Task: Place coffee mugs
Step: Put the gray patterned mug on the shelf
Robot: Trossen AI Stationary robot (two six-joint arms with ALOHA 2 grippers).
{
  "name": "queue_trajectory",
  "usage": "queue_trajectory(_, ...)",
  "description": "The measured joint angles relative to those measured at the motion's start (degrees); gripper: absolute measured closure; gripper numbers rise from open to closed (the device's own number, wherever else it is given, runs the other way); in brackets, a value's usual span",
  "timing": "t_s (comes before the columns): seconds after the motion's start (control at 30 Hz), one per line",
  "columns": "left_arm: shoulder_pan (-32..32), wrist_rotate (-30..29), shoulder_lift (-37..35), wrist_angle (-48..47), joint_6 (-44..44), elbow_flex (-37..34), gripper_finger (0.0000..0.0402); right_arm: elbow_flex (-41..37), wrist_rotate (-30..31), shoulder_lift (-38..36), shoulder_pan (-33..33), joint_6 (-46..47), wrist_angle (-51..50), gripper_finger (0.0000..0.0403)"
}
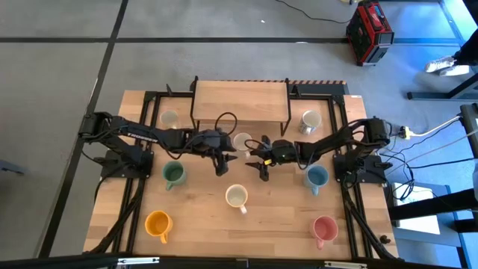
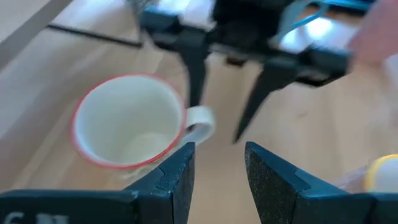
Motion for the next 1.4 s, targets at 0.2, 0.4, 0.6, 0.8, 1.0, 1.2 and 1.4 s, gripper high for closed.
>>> queue_trajectory(0.2,1.09,-0.8,0.02,-2.35,0.01,0.0,0.0266,0.09,-0.47,3.11,0.0,-0.11,4.84,0.0212)
queue_trajectory(0.4,1.09,-0.79,0.02,-2.21,0.39,0.0,0.0266,1.34,-0.14,7.55,0.0,0.18,10.67,0.0212)
queue_trajectory(0.6,1.09,-2.28,0.7,-2.31,0.54,-0.02,0.0266,5.21,-0.11,11.37,0.0,0.19,10.76,0.0212)
queue_trajectory(0.8,1.07,-2.39,1.3,-2.17,1.51,0.0,0.0266,8.35,-0.17,13.11,0.0,-0.19,10.68,0.0234)
queue_trajectory(1.0,1.09,-2.88,1.33,-2.21,1.53,0.0,0.0266,8.7,2.59,13.07,0.01,-1.23,10.78,0.033)
queue_trajectory(1.2,1.09,-2.92,1.33,-2.21,1.92,0.0,0.0266,8.7,3.41,13.07,0.0,-1.41,10.75,0.0392)
queue_trajectory(1.4,1.09,-3.16,0.39,-2.43,1.93,-0.02,0.0266,8.7,3.03,13.07,0.0,-1.55,10.59,0.0396)
